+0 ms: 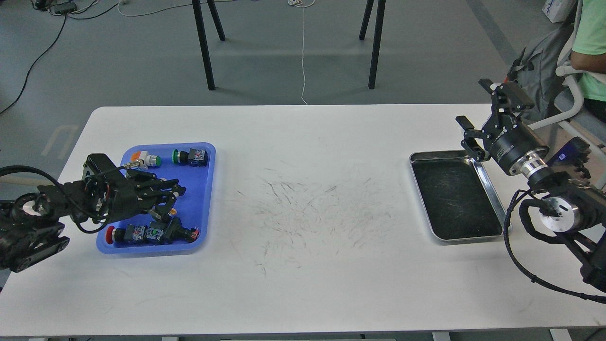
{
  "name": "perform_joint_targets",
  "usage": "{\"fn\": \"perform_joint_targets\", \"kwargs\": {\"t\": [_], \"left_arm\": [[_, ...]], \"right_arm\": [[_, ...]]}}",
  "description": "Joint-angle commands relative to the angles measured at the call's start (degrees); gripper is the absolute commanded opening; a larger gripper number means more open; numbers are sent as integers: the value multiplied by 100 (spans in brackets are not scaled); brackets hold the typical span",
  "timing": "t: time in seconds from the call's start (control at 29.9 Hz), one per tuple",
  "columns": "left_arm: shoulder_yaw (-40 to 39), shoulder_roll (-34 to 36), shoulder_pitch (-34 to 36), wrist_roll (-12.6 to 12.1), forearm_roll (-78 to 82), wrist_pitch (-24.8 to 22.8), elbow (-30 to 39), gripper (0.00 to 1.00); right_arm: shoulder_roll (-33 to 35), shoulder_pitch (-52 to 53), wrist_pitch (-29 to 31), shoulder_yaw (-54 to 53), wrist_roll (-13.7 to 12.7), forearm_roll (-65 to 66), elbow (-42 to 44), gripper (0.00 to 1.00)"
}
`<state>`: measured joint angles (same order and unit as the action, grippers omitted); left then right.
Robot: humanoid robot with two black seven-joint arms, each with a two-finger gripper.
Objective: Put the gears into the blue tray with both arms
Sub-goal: 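Carry the black piece with the left gripper into the blue tray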
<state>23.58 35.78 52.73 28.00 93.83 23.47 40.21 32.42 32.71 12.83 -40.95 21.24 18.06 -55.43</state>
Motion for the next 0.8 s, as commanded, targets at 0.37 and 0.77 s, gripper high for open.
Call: {"fn": "perform_joint_targets", "kwargs": {"t": [0.37,0.77], "left_arm": [[-29,-98,-9,0,-31,-132,-31,35],[-91,-89,79,0,-609,-123,22,43]], "right_arm": [[1,-37,0,8,-6,14,6,94],[-26,-28,-17,8,-6,14,6,94]]}}
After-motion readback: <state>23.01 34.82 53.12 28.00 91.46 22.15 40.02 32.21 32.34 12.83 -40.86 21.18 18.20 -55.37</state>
